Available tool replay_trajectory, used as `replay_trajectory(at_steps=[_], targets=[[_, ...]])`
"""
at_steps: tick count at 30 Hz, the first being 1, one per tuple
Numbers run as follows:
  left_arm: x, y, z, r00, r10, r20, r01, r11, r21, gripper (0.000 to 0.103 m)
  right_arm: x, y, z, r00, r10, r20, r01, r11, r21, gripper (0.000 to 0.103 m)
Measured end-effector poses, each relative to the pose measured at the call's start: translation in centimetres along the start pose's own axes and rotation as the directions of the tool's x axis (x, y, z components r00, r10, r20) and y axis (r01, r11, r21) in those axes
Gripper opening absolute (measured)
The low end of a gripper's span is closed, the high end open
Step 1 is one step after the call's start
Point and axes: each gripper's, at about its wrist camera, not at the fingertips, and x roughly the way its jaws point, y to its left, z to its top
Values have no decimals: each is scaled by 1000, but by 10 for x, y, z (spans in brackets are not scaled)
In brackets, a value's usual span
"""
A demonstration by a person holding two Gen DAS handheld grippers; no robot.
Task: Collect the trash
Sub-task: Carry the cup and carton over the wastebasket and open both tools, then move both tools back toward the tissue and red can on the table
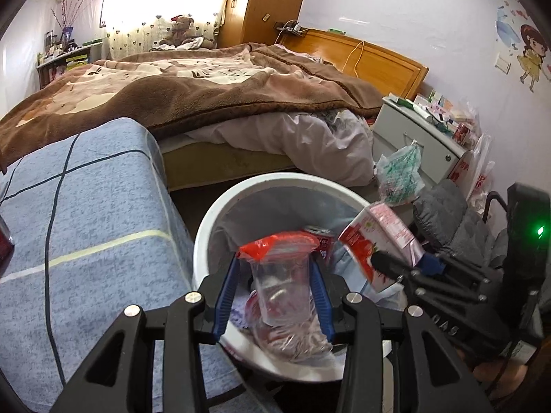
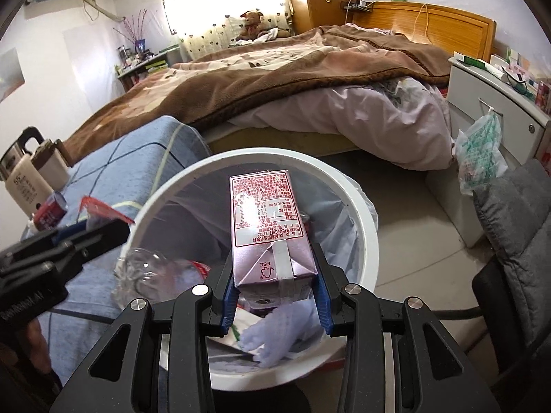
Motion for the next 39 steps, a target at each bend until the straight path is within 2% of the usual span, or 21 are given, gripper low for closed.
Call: replay_trajectory(at_steps=[1,4,6,12,24,39], targets=[[1,-1,0,1000,1,-1,-1,1000,1,60,1,-1,0,1000,-5,-3,5,1000,-1,39],[4,-2,0,1000,3,-4,-3,1000,-3,63,3,-2,-1,1000,-11,-12,11,1000,-4,41],[5,0,0,1000,5,-5,-5,1000,-14,67,2,-2,-1,1000,-12,-8,12,1000,-6,50],[3,2,-3,1000,-7,-7,7,1000,-25,67,-2,-2,-2,1000,-14,-2,14,1000,10,51],[-19,10,-11,999,33,26,-32,999,-31,67,-23,14,-5,999,10,49,-11,1000,16,51],[-65,49,-24,994,65,92,-55,993,-107,67,-43,56,-6,994,56,90,-53,998,-33,51]])
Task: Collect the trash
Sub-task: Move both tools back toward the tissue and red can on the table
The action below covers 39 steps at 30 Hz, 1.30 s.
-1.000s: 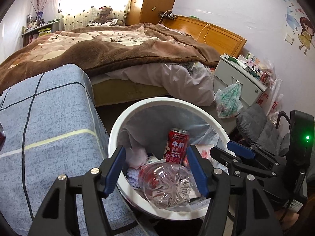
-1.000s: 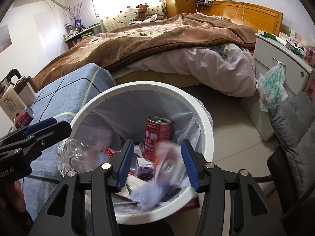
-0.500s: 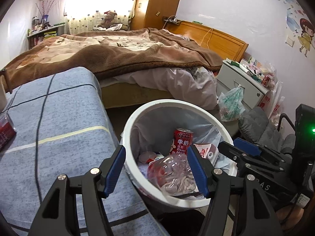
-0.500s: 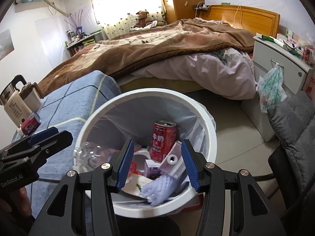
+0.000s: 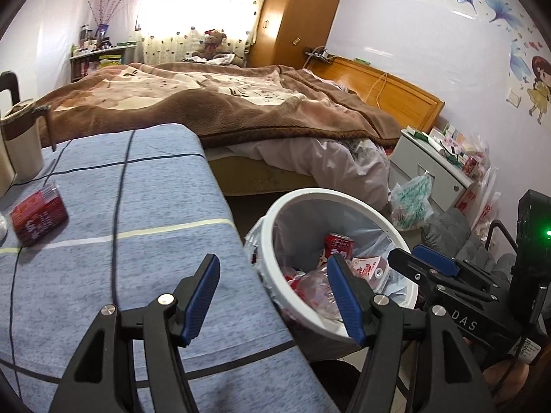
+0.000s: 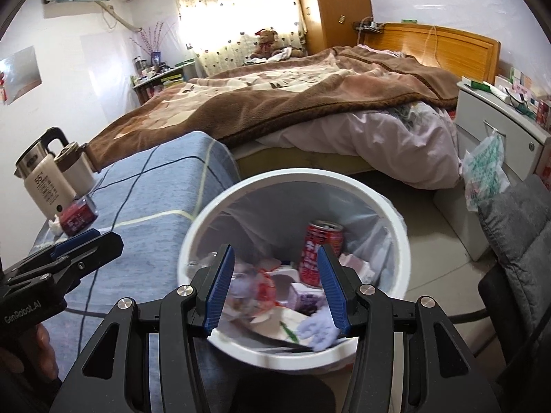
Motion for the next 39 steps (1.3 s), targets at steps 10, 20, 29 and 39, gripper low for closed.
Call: replay_trajectory(at_steps=[10,20,29,39], targets=[[-22,37,-6,998,62,30,-60,997,-46,67,2,38,0,999,48,2,-48,998,-46,51],[-50,85,-15,988,144,61,-137,986,-99,67,12,85,-2,992,122,-20,-123,988,-96,51],[-76,140,-24,972,223,69,-209,962,-174,67,26,133,0,980,194,-50,-199,971,-130,51],[-99,204,-34,948,312,63,-283,917,-281,67,58,197,5,951,282,-129,-301,940,-159,51]])
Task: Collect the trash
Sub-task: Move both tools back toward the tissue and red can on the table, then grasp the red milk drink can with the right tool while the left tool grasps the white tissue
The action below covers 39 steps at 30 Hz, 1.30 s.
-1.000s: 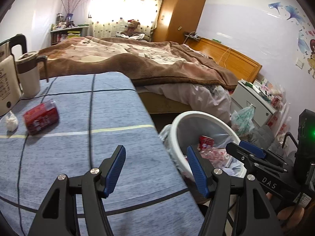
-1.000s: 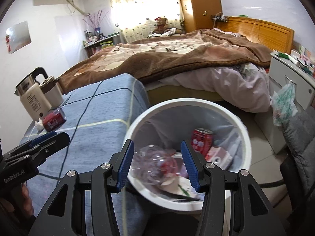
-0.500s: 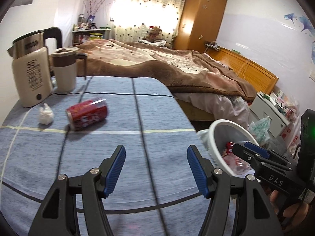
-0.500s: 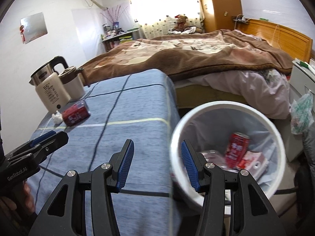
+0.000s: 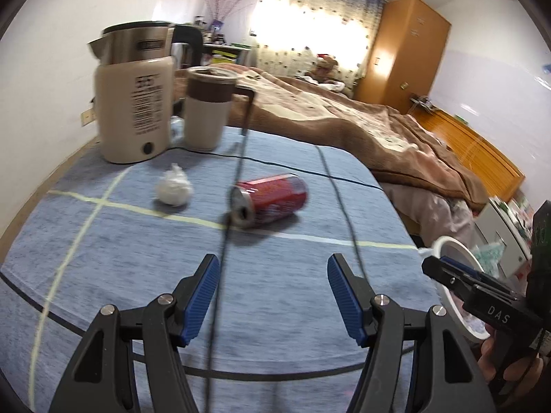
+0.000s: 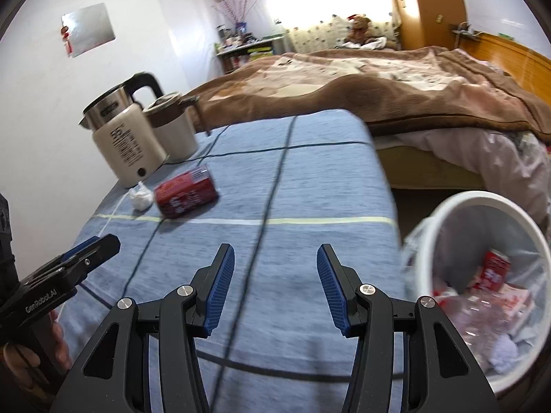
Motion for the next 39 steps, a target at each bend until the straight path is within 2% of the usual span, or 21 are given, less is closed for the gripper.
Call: replay_trajectory(at_steps=[5,13,25,29,33,39], targets=[[2,30,8,999,41,4,-41,999,-35,67,28,19,8,998,41,-51,-42,999,-13,51],[14,66,25,997,72,-2,-72,995,-71,67,63,48,23,994,79,-81,-81,997,-19,51],[32,93,45,996,88,-14,-89,993,-75,67,106,68,56,984,150,-100,-142,987,82,51],[38,98,47,996,87,-25,-89,994,-69,67,128,72,63,980,145,-134,-130,984,119,54],[45,108,49,995,88,-36,-91,992,-89,67,149,77,72,977,154,-147,-134,982,134,66],[51,118,51,996,81,-47,-86,991,-104,67,171,95,90,975,144,-171,-123,984,127,67]])
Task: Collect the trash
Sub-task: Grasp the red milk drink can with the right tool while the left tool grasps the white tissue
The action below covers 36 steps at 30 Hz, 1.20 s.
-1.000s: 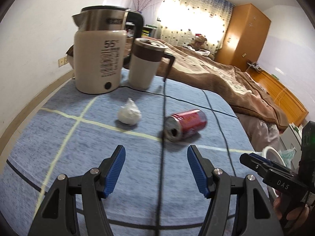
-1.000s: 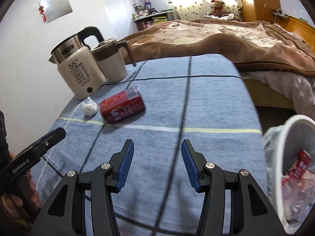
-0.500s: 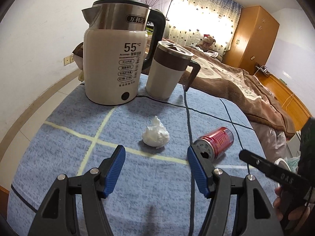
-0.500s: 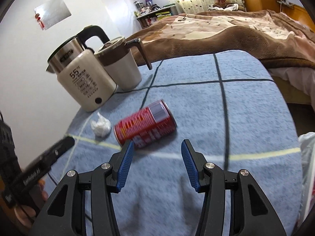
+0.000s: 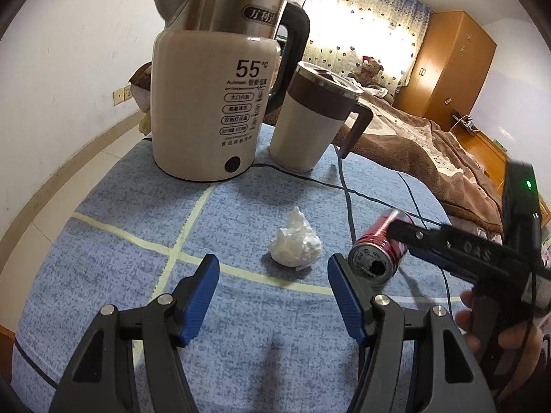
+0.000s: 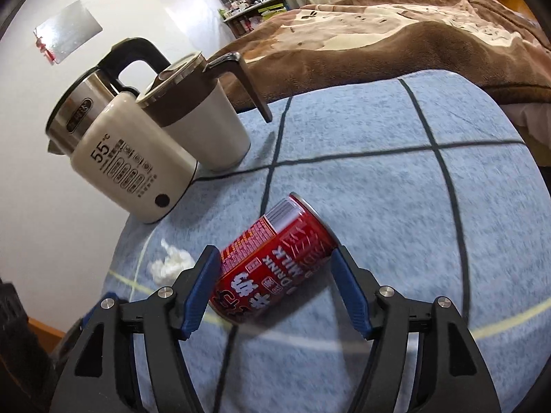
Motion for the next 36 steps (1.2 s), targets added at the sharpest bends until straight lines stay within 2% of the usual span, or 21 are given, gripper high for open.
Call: replay_trajectory(at_steps=[3,14,17,22,28,33,36], targets=[[4,3,1,1000,1,-11,-1,1000,-7,67,17,7,6,999,-3,-45,3,1000,-3,67],[17,-5,4,999,-23,-34,23,1000,12,68,13,6,1,999,-22,-40,18,995,-99,65],[20,-10,5,999,-22,-41,23,1000,20,68,7,5,0,998,-55,-38,49,989,-141,64],[28,-17,9,998,-20,-52,21,999,37,68,-1,5,-2,986,-162,-31,148,954,-260,62],[48,-28,13,996,1,-88,4,998,61,68,-3,-4,-3,988,-146,-40,131,958,-253,62],[54,-34,15,997,11,-80,-6,998,68,67,-3,-7,-3,991,-133,-32,122,968,-219,62],[57,-35,16,996,23,-83,-17,997,74,55,-4,-7,-4,991,-132,-22,124,967,-221,62]])
